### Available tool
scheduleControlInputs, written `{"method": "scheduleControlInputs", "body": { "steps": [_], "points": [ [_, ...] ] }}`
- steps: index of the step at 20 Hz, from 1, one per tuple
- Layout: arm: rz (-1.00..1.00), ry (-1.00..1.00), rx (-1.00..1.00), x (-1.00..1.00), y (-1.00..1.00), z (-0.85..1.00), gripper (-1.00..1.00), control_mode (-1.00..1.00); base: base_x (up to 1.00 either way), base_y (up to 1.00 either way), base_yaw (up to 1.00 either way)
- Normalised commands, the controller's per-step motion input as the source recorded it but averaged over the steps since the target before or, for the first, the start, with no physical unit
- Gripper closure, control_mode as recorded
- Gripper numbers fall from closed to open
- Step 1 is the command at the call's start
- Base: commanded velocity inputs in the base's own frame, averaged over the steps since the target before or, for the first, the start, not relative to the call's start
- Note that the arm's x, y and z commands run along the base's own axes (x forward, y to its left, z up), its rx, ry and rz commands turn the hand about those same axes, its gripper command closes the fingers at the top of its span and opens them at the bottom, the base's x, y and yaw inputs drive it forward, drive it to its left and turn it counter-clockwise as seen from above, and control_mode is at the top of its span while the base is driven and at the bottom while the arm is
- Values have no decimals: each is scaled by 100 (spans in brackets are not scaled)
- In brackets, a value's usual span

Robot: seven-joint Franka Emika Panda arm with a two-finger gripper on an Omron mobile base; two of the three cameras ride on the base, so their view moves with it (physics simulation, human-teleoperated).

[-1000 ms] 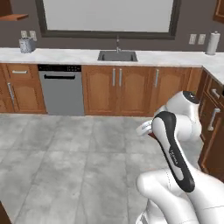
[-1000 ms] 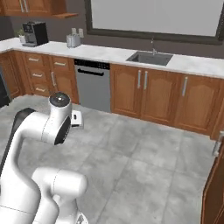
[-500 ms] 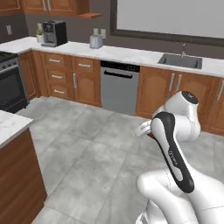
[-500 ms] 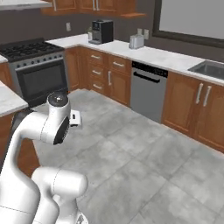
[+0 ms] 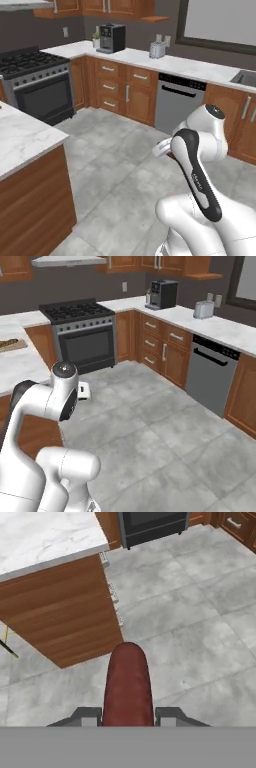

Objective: Retrieve the sausage and cheese from the fridge and place them on the cutting board on the counter.

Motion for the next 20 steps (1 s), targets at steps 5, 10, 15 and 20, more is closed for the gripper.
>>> {"method": "scheduleControlInputs", "body": {
  "steps": [5,10,15,20],
  "points": [
    [0,0,0,0,0,0,100,100,89,-17,11],
    [0,0,0,0,0,0,100,100,89,-21,9],
    [0,0,0,0,0,0,100,100,86,-24,11],
    [0,0,0,0,0,0,100,100,86,-18,17]
  ]
}}
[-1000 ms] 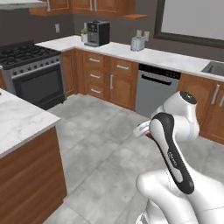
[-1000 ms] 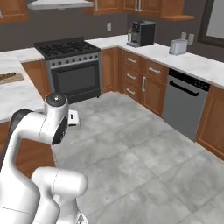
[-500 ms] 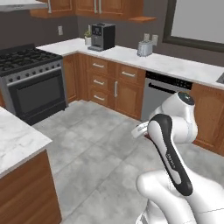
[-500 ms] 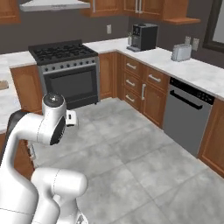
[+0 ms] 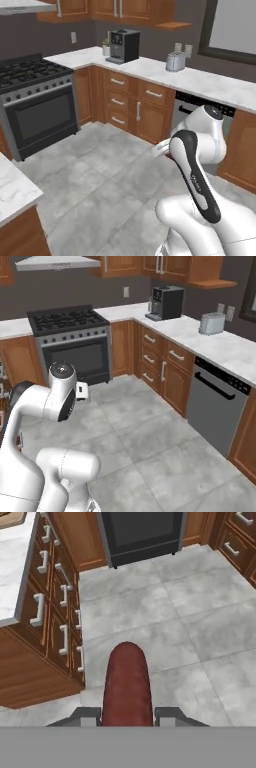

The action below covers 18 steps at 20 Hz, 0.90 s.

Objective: Retrieve the sausage and cheese from the fridge and place them on the cutting board on the counter.

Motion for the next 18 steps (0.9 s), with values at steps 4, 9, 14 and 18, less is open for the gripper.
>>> {"method": "scheduleControlInputs", "body": {
  "steps": [4,9,14,18],
  "points": [
    [0,0,0,0,0,0,100,100,86,-7,25],
    [0,0,0,0,0,0,100,100,81,-4,33],
    [0,0,0,0,0,0,100,100,78,-3,34],
    [0,0,0,0,0,0,100,100,88,-4,18]
  ]
}}
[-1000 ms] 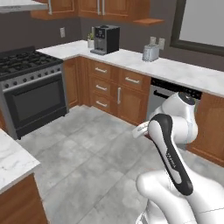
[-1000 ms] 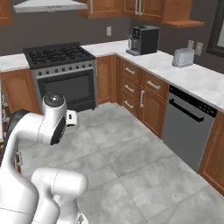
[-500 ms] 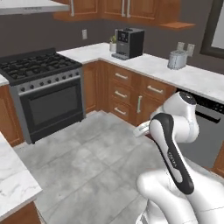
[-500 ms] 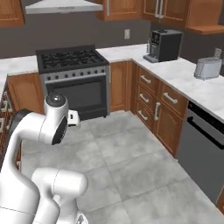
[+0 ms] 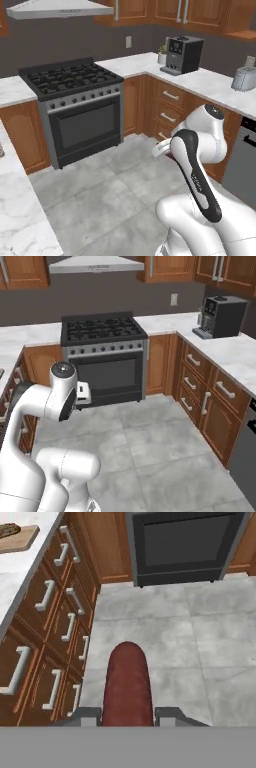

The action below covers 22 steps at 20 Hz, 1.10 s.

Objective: Retrieve the sausage and cheese from the fridge and place them on the cutting board on the counter.

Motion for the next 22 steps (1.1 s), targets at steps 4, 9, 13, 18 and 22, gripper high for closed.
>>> {"method": "scheduleControlInputs", "body": {
  "steps": [4,9,13,18,22],
  "points": [
    [0,0,0,0,0,0,100,100,92,-1,7],
    [0,0,0,0,0,0,100,100,91,-1,10],
    [0,0,0,0,0,0,100,100,90,-1,11],
    [0,0,0,0,0,0,100,100,85,0,17],
    [0,0,0,0,0,0,100,100,78,0,30]
  ]
}}
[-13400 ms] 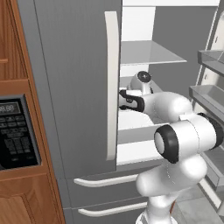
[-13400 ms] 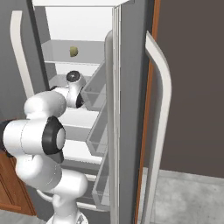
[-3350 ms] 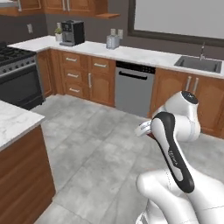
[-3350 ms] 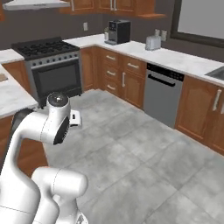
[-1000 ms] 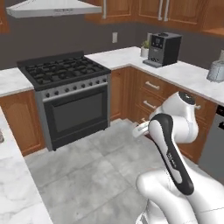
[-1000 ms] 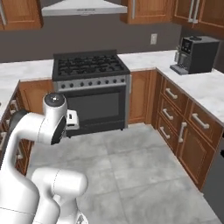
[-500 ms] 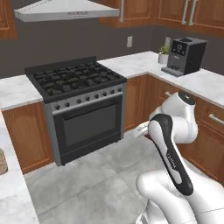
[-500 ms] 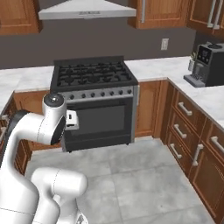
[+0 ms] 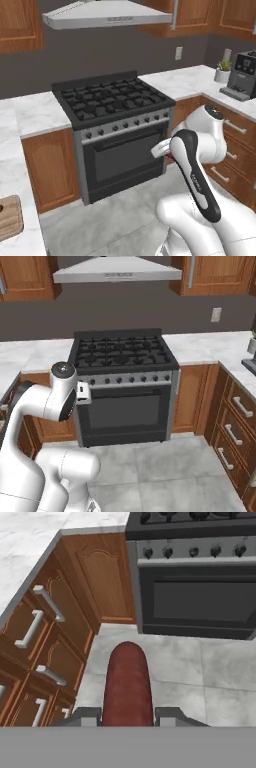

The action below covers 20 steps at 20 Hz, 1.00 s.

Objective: Retrieve the sausage and cheese from the fridge and place them on the cutting board on the counter.

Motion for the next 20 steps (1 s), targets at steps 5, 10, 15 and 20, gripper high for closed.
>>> {"method": "scheduleControlInputs", "body": {
  "steps": [5,10,15,20],
  "points": [
    [0,0,0,0,0,0,100,100,69,0,44],
    [0,0,0,0,0,0,100,100,63,0,50],
    [0,0,0,0,0,0,100,100,61,0,51],
    [0,0,0,0,0,0,100,100,53,-2,55]
  ]
}}
